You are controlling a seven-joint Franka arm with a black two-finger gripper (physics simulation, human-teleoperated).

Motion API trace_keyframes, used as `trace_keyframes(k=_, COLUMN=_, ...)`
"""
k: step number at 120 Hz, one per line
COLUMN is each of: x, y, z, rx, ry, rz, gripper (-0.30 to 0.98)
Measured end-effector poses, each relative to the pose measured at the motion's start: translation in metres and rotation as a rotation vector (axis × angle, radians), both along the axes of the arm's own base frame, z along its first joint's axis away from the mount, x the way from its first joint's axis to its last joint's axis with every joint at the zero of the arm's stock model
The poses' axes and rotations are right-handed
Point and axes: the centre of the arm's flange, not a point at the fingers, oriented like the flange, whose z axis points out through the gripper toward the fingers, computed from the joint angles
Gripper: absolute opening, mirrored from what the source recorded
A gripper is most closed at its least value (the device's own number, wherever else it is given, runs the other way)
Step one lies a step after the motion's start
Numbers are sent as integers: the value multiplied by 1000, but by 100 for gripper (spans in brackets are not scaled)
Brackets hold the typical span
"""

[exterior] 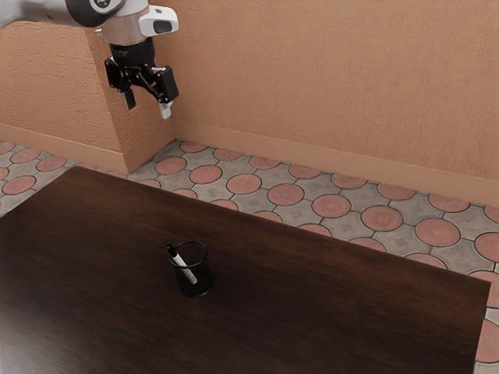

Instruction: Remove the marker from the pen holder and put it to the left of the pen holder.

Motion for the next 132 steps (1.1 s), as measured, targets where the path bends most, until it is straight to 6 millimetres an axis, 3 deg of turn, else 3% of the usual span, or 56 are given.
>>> trace_keyframes(k=32, x=0, y=2, z=0, rx=-4, ry=-1, rz=-6, gripper=69)
trace_keyframes(k=38, x=-5, y=3, z=9, rx=-5, ry=-14, rz=-8, gripper=69)
trace_keyframes(k=50, x=-13, y=-13, z=8, rx=-1, ry=10, rz=-45, gripper=69)
trace_keyframes(k=56, x=-19, y=-23, z=-15, rx=18, ry=78, rz=-77, gripper=69)
trace_keyframes(k=74, x=-34, y=-33, z=-135, rx=133, ry=378, rz=-156, gripper=69)
trace_keyframes(k=86, x=-28, y=-55, z=-203, rx=236, ry=534, rz=-254, gripper=69)
trace_keyframes(k=97, x=-22, y=-54, z=-248, rx=282, ry=638, rz=-294, gripper=69)
trace_keyframes(k=111, x=-14, y=-46, z=-272, rx=298, ry=698, rz=-320, gripper=69)
trace_keyframes(k=121, x=-12, y=-46, z=-272, rx=294, ry=704, rz=-330, gripper=69)
trace_keyframes(k=132, x=-13, y=-61, z=-273, rx=266, ry=701, rz=-338, gripper=69)
